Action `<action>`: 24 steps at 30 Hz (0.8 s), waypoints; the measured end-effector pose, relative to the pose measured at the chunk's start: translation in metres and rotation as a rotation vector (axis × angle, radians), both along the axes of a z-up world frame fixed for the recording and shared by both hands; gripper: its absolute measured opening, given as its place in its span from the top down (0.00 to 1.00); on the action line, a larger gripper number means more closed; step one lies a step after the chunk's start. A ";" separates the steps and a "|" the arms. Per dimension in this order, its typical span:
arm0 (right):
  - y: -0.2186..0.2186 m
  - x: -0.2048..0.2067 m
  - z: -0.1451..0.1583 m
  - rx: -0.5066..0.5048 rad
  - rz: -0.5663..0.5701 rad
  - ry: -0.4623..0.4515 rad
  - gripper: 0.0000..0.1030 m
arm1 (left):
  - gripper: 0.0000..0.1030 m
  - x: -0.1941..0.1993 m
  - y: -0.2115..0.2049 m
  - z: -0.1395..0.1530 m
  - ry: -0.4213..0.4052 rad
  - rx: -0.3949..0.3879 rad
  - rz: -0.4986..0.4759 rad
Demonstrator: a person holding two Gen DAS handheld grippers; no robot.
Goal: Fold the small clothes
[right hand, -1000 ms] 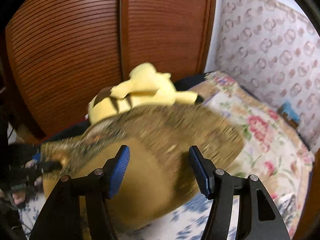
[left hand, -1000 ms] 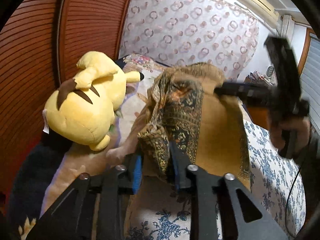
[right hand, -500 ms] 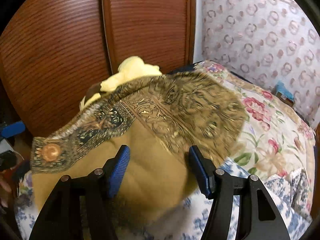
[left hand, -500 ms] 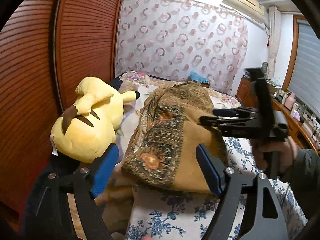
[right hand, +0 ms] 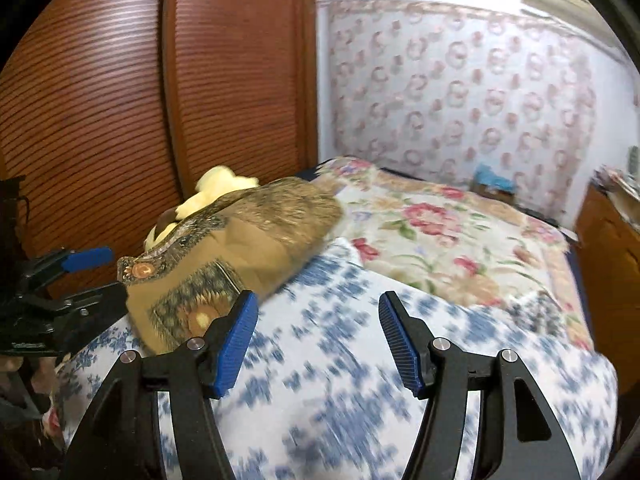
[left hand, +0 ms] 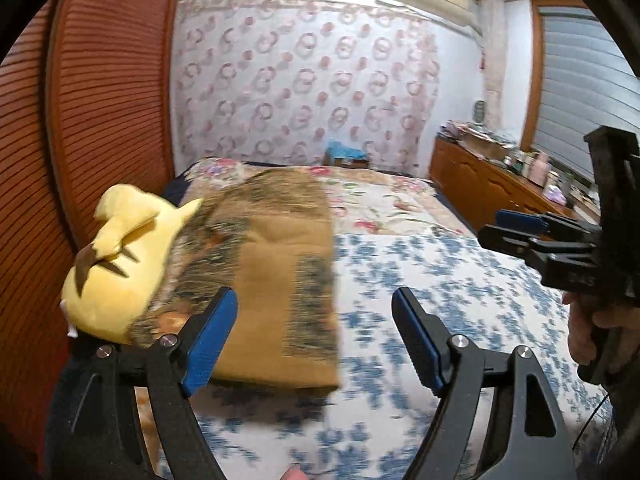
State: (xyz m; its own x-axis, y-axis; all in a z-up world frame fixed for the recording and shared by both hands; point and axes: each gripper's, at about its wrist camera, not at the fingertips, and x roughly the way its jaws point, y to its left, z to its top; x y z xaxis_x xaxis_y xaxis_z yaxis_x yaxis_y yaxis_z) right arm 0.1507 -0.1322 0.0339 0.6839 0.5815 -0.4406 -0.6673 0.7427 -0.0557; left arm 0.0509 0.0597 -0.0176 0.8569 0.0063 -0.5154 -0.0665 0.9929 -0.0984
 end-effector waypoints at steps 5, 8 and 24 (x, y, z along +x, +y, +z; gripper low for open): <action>-0.032 -0.033 -0.003 0.038 -0.081 -0.013 0.30 | 0.22 -0.002 -0.037 0.009 -0.020 0.008 -0.072; -0.050 -0.045 0.000 0.063 -0.120 -0.020 0.25 | 0.22 -0.003 -0.056 0.015 -0.028 0.018 -0.100; -0.088 -0.113 -0.004 0.171 -0.370 -0.119 0.20 | 0.22 -0.005 -0.101 0.048 -0.085 0.044 -0.128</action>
